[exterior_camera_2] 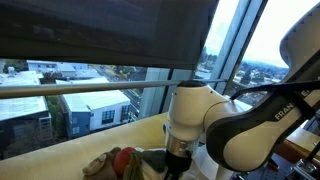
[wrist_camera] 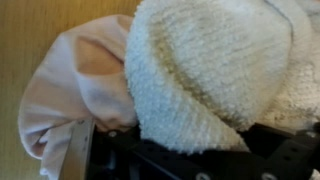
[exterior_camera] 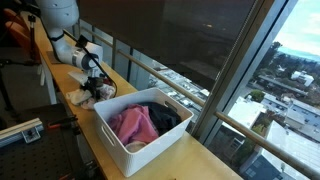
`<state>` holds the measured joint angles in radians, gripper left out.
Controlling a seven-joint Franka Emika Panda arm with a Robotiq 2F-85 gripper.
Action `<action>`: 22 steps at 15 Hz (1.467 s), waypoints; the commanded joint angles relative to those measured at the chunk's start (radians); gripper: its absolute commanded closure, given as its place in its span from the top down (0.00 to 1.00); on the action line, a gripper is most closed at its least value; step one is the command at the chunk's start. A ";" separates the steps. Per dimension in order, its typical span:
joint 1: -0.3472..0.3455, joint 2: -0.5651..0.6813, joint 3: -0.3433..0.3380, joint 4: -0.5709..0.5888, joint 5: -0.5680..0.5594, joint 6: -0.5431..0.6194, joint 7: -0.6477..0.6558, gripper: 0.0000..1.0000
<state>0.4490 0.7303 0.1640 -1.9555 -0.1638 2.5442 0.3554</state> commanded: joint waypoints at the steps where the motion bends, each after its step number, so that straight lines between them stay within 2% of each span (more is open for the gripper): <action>1: 0.022 -0.010 0.001 -0.009 0.019 -0.007 -0.030 0.35; 6: 0.036 -0.083 -0.007 -0.049 0.011 -0.022 -0.016 0.01; 12: 0.046 -0.298 -0.034 -0.155 -0.031 -0.070 0.016 0.00; 16: 0.025 -0.491 -0.040 -0.197 -0.090 -0.165 0.046 0.00; 19: -0.009 -0.626 -0.030 -0.185 -0.166 -0.253 0.084 0.00; 22: -0.072 -0.756 -0.015 -0.170 -0.226 -0.337 0.089 0.00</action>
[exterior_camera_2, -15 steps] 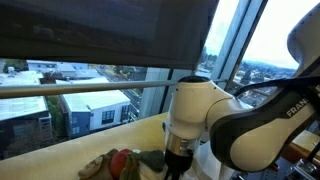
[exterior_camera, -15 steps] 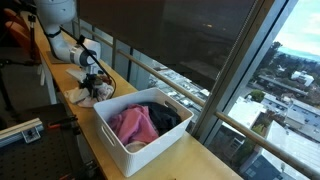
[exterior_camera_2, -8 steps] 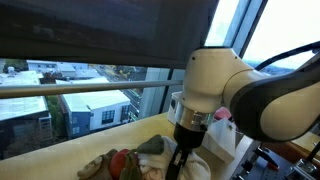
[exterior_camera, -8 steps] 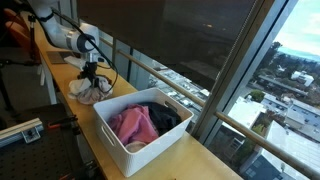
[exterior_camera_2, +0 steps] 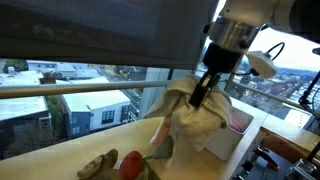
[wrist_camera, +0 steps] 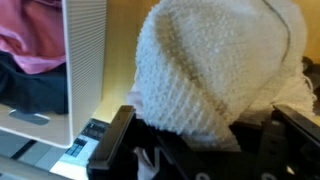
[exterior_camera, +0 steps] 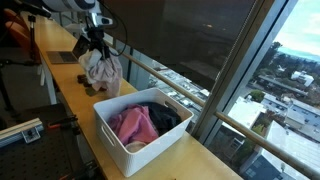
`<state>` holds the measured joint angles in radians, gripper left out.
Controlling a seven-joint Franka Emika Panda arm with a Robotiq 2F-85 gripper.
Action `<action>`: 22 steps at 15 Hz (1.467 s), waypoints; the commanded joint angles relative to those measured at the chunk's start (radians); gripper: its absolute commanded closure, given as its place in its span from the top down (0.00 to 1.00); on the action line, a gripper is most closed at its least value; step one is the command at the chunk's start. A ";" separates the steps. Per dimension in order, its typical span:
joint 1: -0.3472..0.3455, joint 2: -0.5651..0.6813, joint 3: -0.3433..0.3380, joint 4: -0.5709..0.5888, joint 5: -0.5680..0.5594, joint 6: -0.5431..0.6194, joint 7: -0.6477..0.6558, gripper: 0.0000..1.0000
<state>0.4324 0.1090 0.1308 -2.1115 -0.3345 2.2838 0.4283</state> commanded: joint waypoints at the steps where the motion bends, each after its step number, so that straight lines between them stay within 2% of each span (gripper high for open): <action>1: -0.083 -0.179 0.020 -0.012 -0.065 -0.102 0.003 0.00; 5: -0.220 -0.299 -0.004 0.011 -0.079 -0.164 -0.055 0.00; 7: -0.298 -0.309 -0.031 0.044 -0.077 -0.174 -0.106 0.00; 10: -0.397 -0.259 -0.083 0.101 -0.060 -0.145 -0.184 0.00; 13: -0.448 -0.185 -0.114 0.131 -0.047 -0.121 -0.208 0.00; 14: -0.456 -0.161 -0.120 0.138 -0.041 -0.119 -0.209 0.25; 15: -0.460 -0.140 -0.125 0.144 -0.033 -0.119 -0.212 0.26; 16: -0.461 -0.122 -0.126 0.149 -0.031 -0.118 -0.207 0.32; 22: -0.448 -0.127 -0.126 0.144 -0.018 -0.134 -0.201 0.76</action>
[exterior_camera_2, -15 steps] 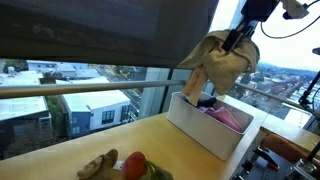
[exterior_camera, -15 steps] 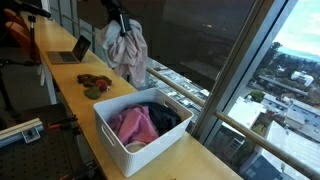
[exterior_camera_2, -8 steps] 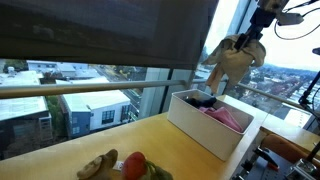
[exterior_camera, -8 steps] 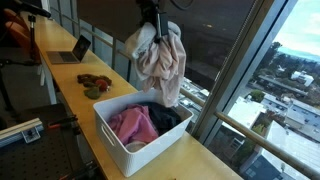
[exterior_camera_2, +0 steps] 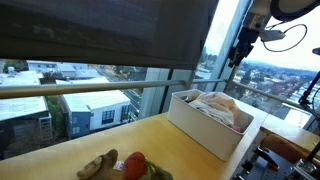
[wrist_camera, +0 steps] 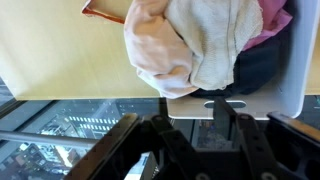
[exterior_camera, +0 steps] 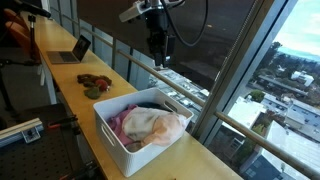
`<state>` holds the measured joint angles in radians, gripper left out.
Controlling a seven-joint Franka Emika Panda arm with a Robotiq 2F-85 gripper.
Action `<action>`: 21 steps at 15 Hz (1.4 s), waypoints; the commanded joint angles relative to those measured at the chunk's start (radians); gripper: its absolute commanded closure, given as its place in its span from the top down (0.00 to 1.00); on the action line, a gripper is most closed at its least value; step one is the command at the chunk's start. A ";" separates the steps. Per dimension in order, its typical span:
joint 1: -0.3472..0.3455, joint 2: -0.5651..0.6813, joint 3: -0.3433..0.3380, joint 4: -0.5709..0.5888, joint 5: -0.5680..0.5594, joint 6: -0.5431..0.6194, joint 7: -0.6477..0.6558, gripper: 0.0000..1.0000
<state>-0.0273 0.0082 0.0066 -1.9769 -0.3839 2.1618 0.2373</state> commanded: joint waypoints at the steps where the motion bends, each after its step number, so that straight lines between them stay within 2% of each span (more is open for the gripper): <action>1: 0.025 -0.042 0.010 -0.004 0.033 -0.009 0.001 0.82; 3: 0.061 -0.058 0.045 -0.039 0.038 0.014 0.035 0.97; 4: 0.086 -0.054 0.069 -0.053 0.047 0.026 0.054 1.00; 8: 0.186 0.043 0.161 -0.077 0.117 0.111 0.118 1.00; 11: 0.256 0.174 0.208 -0.071 0.137 0.215 0.162 1.00; 14: 0.318 0.319 0.211 -0.031 0.129 0.305 0.175 1.00; 17: 0.396 0.471 0.180 0.040 0.096 0.366 0.184 1.00; 21: 0.478 0.647 0.146 0.181 0.115 0.385 0.157 1.00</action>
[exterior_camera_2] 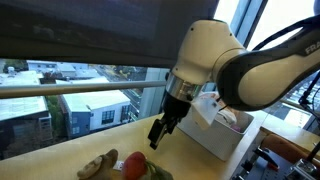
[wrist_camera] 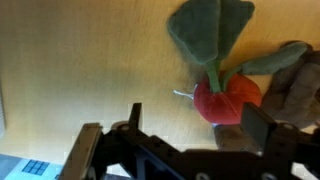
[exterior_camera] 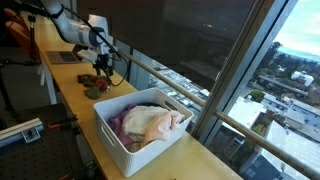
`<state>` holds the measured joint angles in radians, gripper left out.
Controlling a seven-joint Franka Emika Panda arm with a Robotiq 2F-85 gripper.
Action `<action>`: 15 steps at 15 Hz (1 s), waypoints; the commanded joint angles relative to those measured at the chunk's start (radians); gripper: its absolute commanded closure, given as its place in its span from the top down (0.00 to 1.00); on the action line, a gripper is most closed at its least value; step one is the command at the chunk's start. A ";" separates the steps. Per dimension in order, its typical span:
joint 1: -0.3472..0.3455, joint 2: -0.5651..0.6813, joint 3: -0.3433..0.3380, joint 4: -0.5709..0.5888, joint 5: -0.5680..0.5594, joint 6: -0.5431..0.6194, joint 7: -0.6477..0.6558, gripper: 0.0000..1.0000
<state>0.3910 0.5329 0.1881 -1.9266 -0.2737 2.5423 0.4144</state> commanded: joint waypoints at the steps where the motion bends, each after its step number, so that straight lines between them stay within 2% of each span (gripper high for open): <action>1: 0.077 0.162 -0.043 0.171 0.008 0.001 -0.026 1.00; 6: 0.113 0.313 -0.061 0.351 0.033 -0.030 -0.076 1.00; 7: 0.107 0.336 -0.056 0.377 0.045 -0.034 -0.091 0.97; 8: 0.103 0.355 -0.055 0.399 0.056 -0.039 -0.099 0.72; 10: 0.098 0.386 -0.056 0.429 0.075 -0.046 -0.118 0.69; 13: 0.082 0.396 -0.051 0.441 0.106 -0.058 -0.130 0.45; 15: 0.082 0.359 -0.056 0.407 0.119 -0.062 -0.122 0.31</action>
<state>0.4750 0.9128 0.1387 -1.5195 -0.1937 2.5183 0.3150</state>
